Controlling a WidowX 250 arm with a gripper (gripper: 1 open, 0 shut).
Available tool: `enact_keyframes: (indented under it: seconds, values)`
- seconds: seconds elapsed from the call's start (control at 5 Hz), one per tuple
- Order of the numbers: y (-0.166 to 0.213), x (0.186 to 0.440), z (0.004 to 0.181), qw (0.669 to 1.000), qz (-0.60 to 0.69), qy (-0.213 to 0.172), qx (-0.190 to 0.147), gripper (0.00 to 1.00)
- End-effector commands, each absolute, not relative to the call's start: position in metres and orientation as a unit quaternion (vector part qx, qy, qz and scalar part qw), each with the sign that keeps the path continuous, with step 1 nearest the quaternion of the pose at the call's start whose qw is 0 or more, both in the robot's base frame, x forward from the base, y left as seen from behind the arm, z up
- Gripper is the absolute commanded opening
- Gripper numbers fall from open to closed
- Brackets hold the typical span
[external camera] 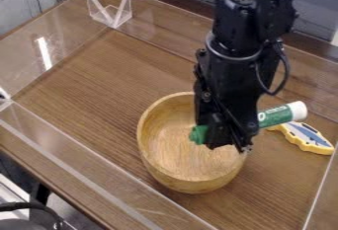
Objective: Put the green marker in the brown bowl
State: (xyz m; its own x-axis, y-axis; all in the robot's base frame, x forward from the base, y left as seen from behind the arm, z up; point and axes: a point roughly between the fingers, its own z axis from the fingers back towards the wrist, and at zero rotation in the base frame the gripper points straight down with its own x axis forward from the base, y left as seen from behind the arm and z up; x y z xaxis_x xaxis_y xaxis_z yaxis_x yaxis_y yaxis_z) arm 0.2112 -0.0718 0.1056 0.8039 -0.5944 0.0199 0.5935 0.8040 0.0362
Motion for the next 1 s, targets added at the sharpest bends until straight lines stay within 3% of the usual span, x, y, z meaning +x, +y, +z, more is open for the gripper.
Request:
enact_keyframes:
  seconds: [0.0, 0.8]
  values:
    - [-0.069, 0.211, 0.115, 0.952, -0.305, -0.037, 0.014, 0.00]
    - [-0.066, 0.200, 0.114, 0.959, -0.283, -0.033, 0.005, 0.00]
